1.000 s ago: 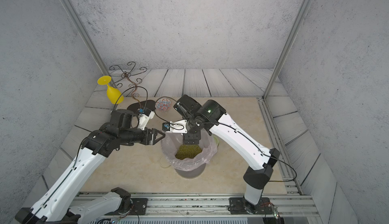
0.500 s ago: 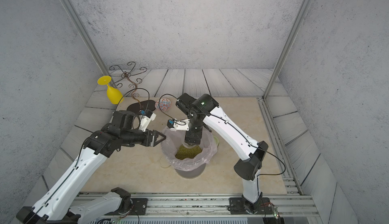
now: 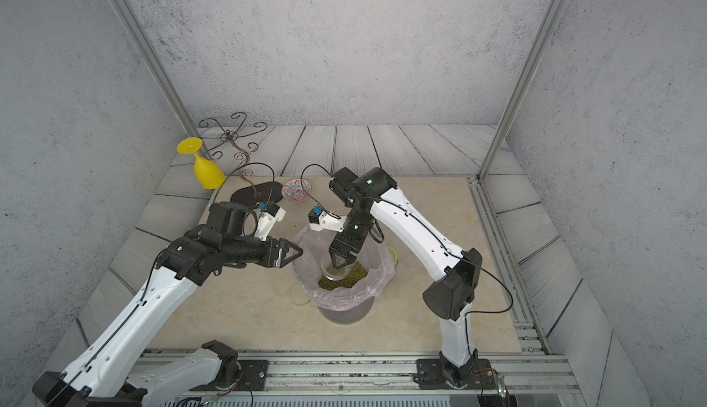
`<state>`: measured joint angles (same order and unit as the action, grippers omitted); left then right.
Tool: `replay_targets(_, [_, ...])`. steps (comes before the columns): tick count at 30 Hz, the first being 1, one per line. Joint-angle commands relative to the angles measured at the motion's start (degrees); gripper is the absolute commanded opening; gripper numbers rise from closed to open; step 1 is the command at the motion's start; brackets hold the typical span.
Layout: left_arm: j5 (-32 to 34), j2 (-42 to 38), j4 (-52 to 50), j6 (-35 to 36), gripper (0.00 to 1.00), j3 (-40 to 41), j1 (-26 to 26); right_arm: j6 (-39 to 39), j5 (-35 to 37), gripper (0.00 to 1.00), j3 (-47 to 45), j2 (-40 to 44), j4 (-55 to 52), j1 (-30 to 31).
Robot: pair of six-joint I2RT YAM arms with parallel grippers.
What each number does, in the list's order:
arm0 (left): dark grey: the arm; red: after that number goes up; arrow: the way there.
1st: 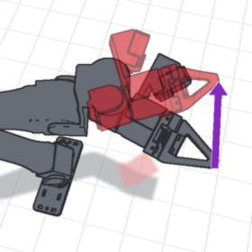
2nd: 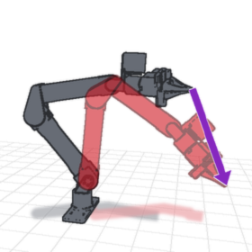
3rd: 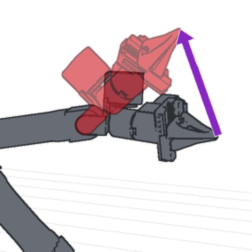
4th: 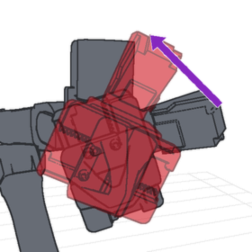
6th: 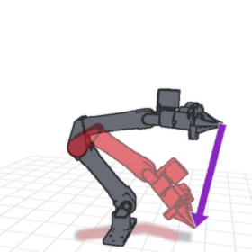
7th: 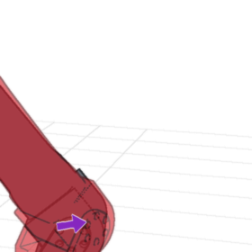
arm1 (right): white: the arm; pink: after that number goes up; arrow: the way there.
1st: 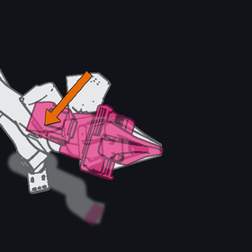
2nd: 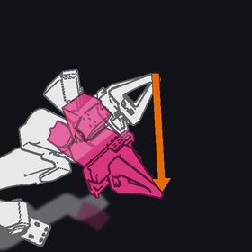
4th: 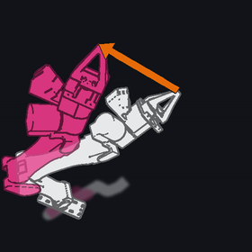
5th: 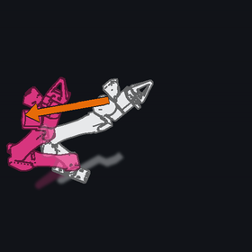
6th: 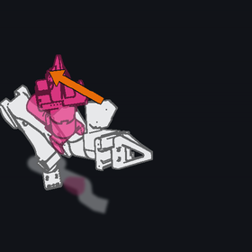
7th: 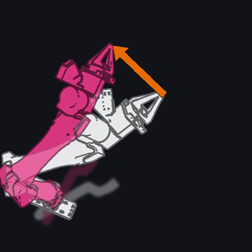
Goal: Empty moldy mung beans from jars
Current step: Pour the moldy mung beans from the jar into the trash bin.
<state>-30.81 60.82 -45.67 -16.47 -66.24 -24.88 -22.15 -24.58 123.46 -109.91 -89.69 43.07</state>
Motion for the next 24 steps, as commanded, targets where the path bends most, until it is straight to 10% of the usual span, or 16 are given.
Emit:
replay_targets(1, [0.11,-0.43,0.05,0.84,0.64,0.58,-0.16,4.22,-11.08,0.75,-3.84,0.87,-0.01,-3.09])
replay_targets(9, [0.39,0.08,0.08,1.26,0.64,0.98,-0.16,8.34,-21.20,0.71,-10.96,4.07,6.84,-7.96])
replay_targets(24, [0.83,0.02,0.34,1.17,0.64,1.05,-0.16,12.87,-17.54,0.70,-1.80,6.40,5.05,-8.50])
